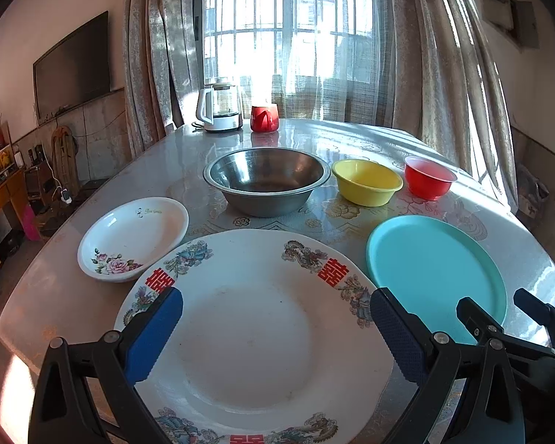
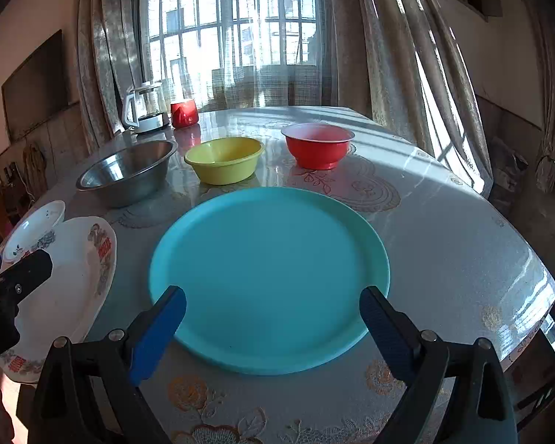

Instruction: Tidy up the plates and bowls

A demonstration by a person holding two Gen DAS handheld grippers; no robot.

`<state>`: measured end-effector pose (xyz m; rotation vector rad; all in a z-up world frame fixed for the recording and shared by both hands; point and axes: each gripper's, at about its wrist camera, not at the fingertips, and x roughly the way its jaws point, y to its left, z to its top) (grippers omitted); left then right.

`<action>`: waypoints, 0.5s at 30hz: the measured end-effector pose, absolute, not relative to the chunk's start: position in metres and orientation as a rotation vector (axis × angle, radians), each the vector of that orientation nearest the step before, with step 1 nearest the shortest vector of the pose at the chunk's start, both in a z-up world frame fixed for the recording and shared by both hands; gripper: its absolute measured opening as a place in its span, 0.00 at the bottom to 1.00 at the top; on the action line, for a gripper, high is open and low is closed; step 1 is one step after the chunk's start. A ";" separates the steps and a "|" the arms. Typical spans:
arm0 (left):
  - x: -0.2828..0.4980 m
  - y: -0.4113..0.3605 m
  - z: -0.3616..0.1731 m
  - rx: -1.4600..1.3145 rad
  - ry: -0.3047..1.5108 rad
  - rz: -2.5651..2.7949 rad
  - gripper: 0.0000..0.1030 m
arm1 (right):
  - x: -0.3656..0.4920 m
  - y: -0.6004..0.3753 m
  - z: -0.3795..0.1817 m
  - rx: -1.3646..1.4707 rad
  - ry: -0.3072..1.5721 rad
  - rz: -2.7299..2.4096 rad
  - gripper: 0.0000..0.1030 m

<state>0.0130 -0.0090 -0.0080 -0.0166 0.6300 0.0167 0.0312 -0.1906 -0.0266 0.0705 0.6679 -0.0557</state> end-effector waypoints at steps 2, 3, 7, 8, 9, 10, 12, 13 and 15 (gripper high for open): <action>0.013 -0.011 -0.009 -0.011 0.630 0.013 0.99 | 0.029 -0.193 -0.027 0.077 0.662 -0.064 0.93; 0.012 -0.012 -0.009 -0.008 0.630 0.011 0.99 | 0.028 -0.194 -0.026 0.080 0.658 -0.067 0.93; 0.011 -0.013 -0.010 -0.008 0.633 0.009 0.99 | 0.026 -0.196 -0.025 0.089 0.649 -0.068 0.93; 0.010 -0.013 -0.010 -0.008 0.632 0.009 0.99 | 0.026 -0.197 -0.025 0.093 0.652 -0.065 0.93; 0.010 -0.013 -0.009 -0.007 0.631 0.009 0.99 | 0.026 -0.196 -0.026 0.092 0.655 -0.064 0.93; 0.009 -0.013 -0.009 -0.006 0.629 0.009 0.99 | 0.026 -0.195 -0.026 0.088 0.656 -0.063 0.93; 0.007 -0.013 -0.008 -0.002 0.622 0.008 0.99 | 0.025 -0.194 -0.025 0.085 0.651 -0.062 0.93; 0.007 -0.013 -0.007 0.001 0.619 0.006 0.99 | 0.024 -0.195 -0.024 0.085 0.647 -0.062 0.93; 0.006 -0.013 -0.005 0.003 0.615 0.004 0.99 | 0.024 -0.195 -0.023 0.084 0.643 -0.063 0.93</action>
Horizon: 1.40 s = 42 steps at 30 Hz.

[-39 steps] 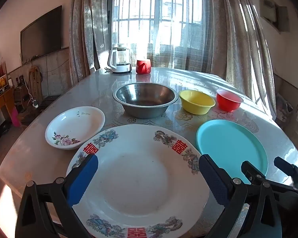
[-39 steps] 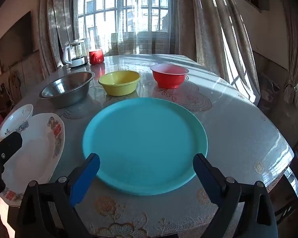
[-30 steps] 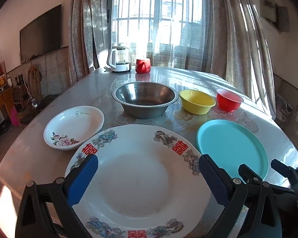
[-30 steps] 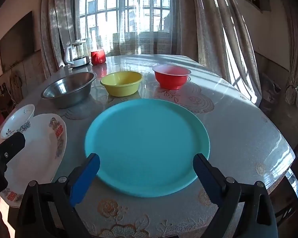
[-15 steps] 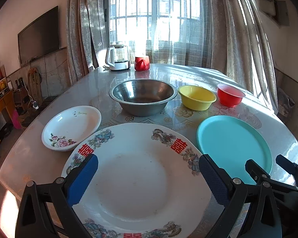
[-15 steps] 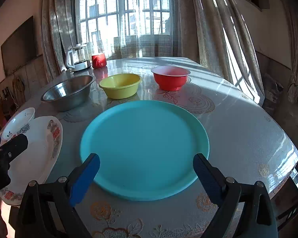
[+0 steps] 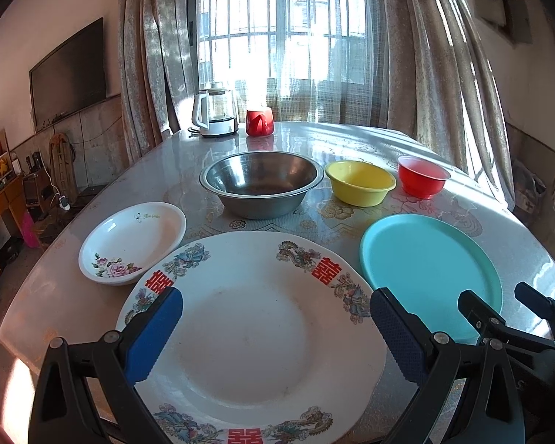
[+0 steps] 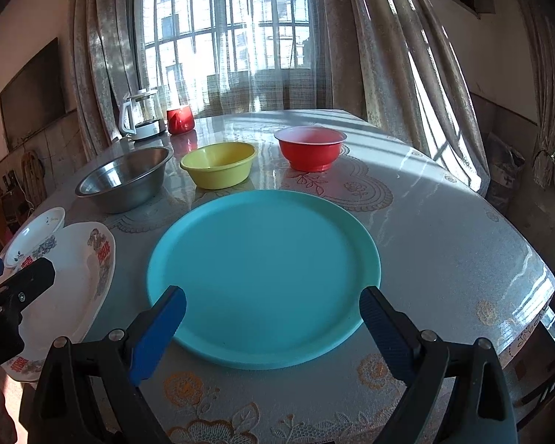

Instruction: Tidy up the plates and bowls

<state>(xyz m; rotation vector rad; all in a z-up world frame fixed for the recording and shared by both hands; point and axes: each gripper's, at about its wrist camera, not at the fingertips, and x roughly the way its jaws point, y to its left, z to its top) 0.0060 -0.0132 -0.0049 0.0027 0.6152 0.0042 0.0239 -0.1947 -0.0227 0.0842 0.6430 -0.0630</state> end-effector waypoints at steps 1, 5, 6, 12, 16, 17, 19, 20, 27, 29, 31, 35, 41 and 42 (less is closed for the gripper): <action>0.006 -0.013 -0.004 0.005 0.614 0.003 0.99 | 0.024 -0.195 -0.022 0.086 0.645 -0.063 0.93; 0.006 -0.011 0.000 -0.005 0.606 0.009 0.99 | 0.025 -0.198 -0.020 0.105 0.651 -0.066 0.93; 0.005 -0.011 0.000 -0.005 0.605 0.010 0.99 | 0.025 -0.198 -0.021 0.107 0.651 -0.065 0.93; 0.005 -0.012 0.001 -0.002 0.603 0.002 0.99 | 0.024 -0.197 -0.019 0.096 0.647 -0.066 0.93; 0.003 -0.012 0.002 0.003 0.598 0.004 0.99 | 0.023 -0.198 -0.017 0.096 0.635 -0.069 0.93; 0.004 -0.013 0.002 0.003 0.599 0.004 0.99 | 0.023 -0.198 -0.018 0.095 0.633 -0.070 0.93; 0.004 -0.014 0.001 0.008 0.603 0.002 0.99 | 0.022 -0.198 -0.019 0.095 0.634 -0.068 0.93; 0.004 -0.015 0.001 0.008 0.603 0.002 0.99 | 0.022 -0.198 -0.019 0.096 0.635 -0.066 0.93; 0.005 -0.022 0.002 0.019 0.604 -0.009 0.99 | 0.021 -0.203 -0.019 0.108 0.631 -0.072 0.93; 0.005 -0.024 0.002 0.025 0.604 -0.013 0.99 | 0.021 -0.205 -0.019 0.112 0.629 -0.077 0.93; 0.006 -0.027 0.001 0.031 0.606 -0.019 0.99 | 0.020 -0.208 -0.019 0.118 0.629 -0.081 0.93; 0.006 -0.034 0.003 0.048 0.603 -0.026 0.99 | 0.020 -0.213 -0.018 0.128 0.623 -0.086 0.93; 0.010 -0.043 0.006 0.067 0.602 -0.048 0.99 | 0.020 -0.222 -0.018 0.145 0.618 -0.098 0.93; 0.011 -0.045 0.007 0.072 0.604 -0.052 0.99 | 0.019 -0.223 -0.017 0.147 0.616 -0.103 0.93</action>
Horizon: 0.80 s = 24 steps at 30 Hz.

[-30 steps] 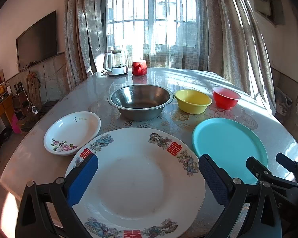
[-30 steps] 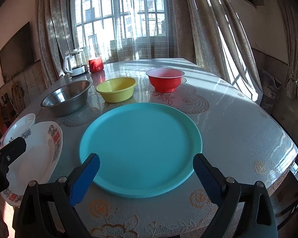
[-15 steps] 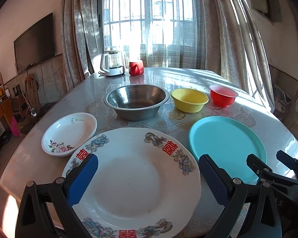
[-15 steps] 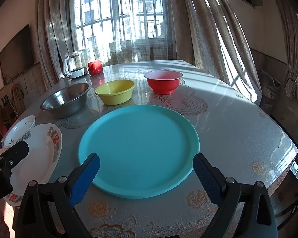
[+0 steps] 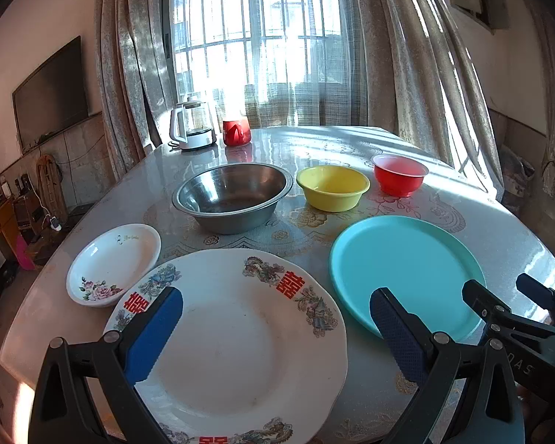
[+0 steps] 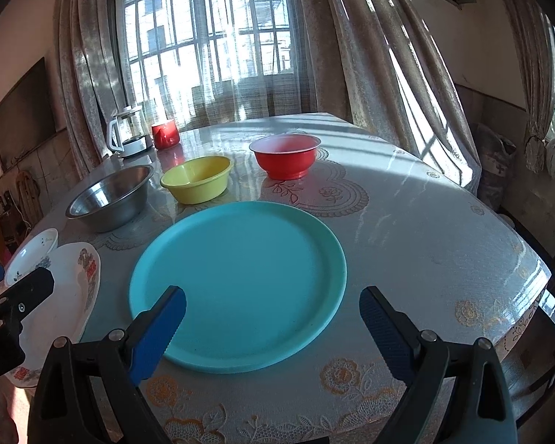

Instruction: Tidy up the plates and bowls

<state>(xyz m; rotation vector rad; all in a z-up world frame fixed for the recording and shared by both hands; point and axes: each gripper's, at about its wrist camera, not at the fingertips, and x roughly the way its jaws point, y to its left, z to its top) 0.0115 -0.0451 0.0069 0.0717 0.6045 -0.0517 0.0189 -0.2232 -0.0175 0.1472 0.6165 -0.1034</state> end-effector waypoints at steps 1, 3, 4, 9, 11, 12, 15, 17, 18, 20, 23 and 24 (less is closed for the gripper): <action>0.012 -0.047 0.007 0.075 0.606 -0.056 0.99 | 0.018 -0.226 -0.017 0.151 0.617 -0.108 0.93; 0.014 -0.050 0.008 0.084 0.607 -0.069 0.96 | 0.019 -0.231 -0.018 0.160 0.619 -0.116 0.93; 0.015 -0.052 0.009 0.090 0.612 -0.077 0.93 | 0.020 -0.234 -0.019 0.167 0.622 -0.120 0.93; 0.027 -0.056 0.008 0.087 0.662 -0.159 0.72 | 0.021 -0.245 -0.022 0.201 0.639 -0.130 0.93; 0.037 -0.057 0.007 0.068 0.710 -0.216 0.56 | 0.022 -0.250 -0.023 0.222 0.644 -0.127 0.93; 0.042 -0.057 0.006 0.054 0.738 -0.246 0.42 | 0.022 -0.253 -0.024 0.234 0.646 -0.129 0.93; 0.055 -0.060 0.005 0.030 0.780 -0.289 0.31 | 0.023 -0.263 -0.028 0.267 0.660 -0.128 0.90; 0.061 -0.067 0.008 0.058 0.774 -0.299 0.27 | 0.024 -0.268 -0.030 0.277 0.664 -0.134 0.86; 0.064 -0.071 0.009 0.070 0.773 -0.312 0.27 | 0.024 -0.269 -0.031 0.277 0.666 -0.135 0.85; 0.071 -0.077 0.009 0.100 0.779 -0.319 0.23 | 0.027 -0.272 -0.033 0.277 0.675 -0.137 0.75; 0.089 -0.086 0.004 0.148 0.818 -0.322 0.18 | 0.033 -0.275 -0.039 0.282 0.700 -0.137 0.59; 0.096 -0.088 0.001 0.161 0.835 -0.320 0.17 | 0.035 -0.276 -0.041 0.283 0.710 -0.137 0.57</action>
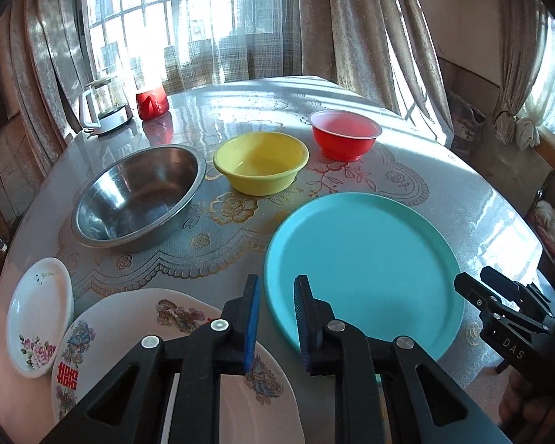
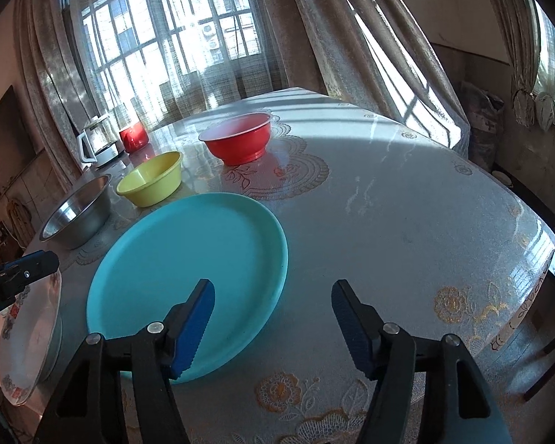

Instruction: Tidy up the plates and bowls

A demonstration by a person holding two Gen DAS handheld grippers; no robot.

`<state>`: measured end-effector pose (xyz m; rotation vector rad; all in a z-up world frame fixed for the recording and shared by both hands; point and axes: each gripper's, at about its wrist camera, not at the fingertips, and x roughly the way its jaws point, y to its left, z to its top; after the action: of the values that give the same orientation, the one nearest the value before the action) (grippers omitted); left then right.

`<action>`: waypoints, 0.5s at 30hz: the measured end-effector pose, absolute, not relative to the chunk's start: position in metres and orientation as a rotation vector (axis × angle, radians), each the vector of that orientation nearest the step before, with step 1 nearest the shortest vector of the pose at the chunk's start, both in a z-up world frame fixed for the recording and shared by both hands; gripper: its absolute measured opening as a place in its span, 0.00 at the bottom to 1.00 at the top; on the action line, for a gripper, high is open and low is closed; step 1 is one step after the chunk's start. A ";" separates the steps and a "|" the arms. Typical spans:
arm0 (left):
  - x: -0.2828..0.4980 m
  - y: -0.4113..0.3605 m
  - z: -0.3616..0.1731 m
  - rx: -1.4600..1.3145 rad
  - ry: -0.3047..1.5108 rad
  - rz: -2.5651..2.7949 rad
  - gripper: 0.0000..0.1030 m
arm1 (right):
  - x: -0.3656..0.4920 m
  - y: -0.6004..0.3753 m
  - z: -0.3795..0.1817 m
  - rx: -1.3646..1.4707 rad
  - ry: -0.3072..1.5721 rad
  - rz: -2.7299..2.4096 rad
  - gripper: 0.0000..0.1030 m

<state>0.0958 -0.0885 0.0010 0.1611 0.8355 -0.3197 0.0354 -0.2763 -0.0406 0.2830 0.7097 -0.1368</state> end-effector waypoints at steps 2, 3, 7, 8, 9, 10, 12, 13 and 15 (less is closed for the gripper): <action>0.107 -0.094 -0.006 0.191 0.864 -0.320 0.17 | 0.040 -0.277 -0.044 0.281 0.726 -0.134 0.46; 0.112 -0.096 -0.010 0.203 0.876 -0.322 0.17 | 0.041 -0.277 -0.046 0.278 0.732 -0.134 0.44; 0.126 -0.104 -0.025 0.237 0.921 -0.341 0.17 | 0.046 -0.275 -0.051 0.272 0.754 -0.126 0.34; 0.129 -0.104 -0.028 0.241 0.933 -0.348 0.16 | 0.047 -0.275 -0.051 0.273 0.760 -0.118 0.32; 0.133 -0.106 -0.032 0.239 0.949 -0.349 0.14 | 0.049 -0.275 -0.051 0.275 0.758 -0.113 0.31; 0.137 -0.105 -0.035 0.235 0.959 -0.345 0.12 | 0.050 -0.275 -0.051 0.275 0.757 -0.106 0.28; 0.141 -0.104 -0.034 0.234 0.958 -0.344 0.09 | 0.053 -0.273 -0.051 0.264 0.760 -0.100 0.25; 0.143 -0.104 -0.033 0.236 0.954 -0.340 0.07 | 0.055 -0.273 -0.050 0.257 0.761 -0.100 0.24; 0.147 -0.102 -0.033 0.246 0.947 -0.316 0.06 | 0.057 -0.273 -0.051 0.267 0.764 -0.080 0.13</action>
<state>0.1470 -0.1022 -0.0330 0.2457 0.9467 -0.3161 0.0573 -0.2729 -0.0510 0.2673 0.7639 -0.0798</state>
